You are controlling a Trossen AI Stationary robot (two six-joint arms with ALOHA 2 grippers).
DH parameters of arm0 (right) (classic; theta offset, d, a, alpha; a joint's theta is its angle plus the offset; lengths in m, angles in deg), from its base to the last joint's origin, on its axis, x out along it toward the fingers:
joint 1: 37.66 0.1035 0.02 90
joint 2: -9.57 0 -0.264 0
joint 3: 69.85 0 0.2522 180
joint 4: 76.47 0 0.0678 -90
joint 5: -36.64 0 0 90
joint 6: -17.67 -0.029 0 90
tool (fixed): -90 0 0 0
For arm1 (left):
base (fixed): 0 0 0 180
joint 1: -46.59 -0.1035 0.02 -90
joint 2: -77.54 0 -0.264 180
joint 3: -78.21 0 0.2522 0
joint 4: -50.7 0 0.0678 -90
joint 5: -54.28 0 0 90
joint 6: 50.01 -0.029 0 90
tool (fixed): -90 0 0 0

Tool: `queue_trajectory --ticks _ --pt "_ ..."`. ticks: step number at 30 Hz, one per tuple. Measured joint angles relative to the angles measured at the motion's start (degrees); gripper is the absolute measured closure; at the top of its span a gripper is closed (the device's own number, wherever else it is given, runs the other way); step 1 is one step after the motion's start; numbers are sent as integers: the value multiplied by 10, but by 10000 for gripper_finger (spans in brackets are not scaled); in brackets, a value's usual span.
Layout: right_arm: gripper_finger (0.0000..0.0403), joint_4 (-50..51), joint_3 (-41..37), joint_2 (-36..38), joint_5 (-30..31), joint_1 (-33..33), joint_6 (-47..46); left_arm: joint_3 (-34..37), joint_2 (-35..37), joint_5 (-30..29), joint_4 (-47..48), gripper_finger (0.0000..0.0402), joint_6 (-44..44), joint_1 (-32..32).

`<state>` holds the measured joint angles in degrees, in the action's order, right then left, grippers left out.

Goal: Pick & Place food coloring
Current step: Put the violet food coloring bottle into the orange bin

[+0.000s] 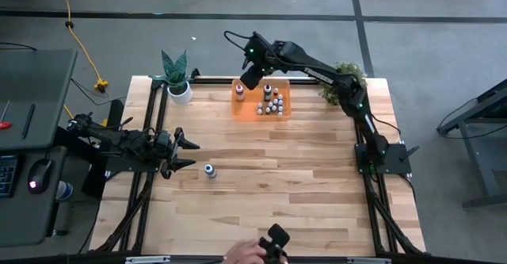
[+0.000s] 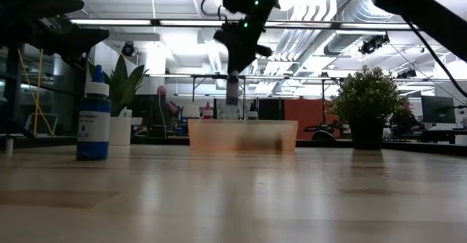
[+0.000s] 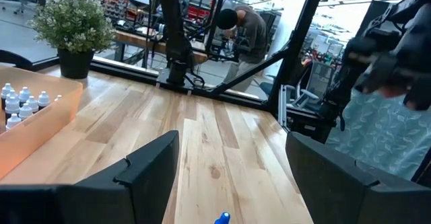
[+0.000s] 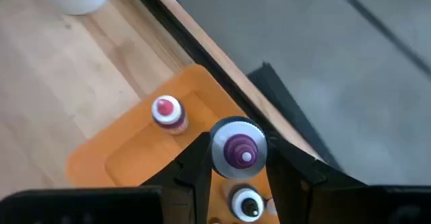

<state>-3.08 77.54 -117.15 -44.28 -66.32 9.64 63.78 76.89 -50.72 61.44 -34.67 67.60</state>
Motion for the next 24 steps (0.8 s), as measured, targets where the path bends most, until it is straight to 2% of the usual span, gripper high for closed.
queue_trajectory --ticks 6,15,24 --pt "295 1 0 -48 -31 -3 -41 0 0 0 0 130 0 0" --pt "295 2 0 -95 -10 -2 -70 0 0 0 0 130 0 0" --pt "295 -43 -32 -102 -4 0 -112 0 0 0 0 130 0 0"
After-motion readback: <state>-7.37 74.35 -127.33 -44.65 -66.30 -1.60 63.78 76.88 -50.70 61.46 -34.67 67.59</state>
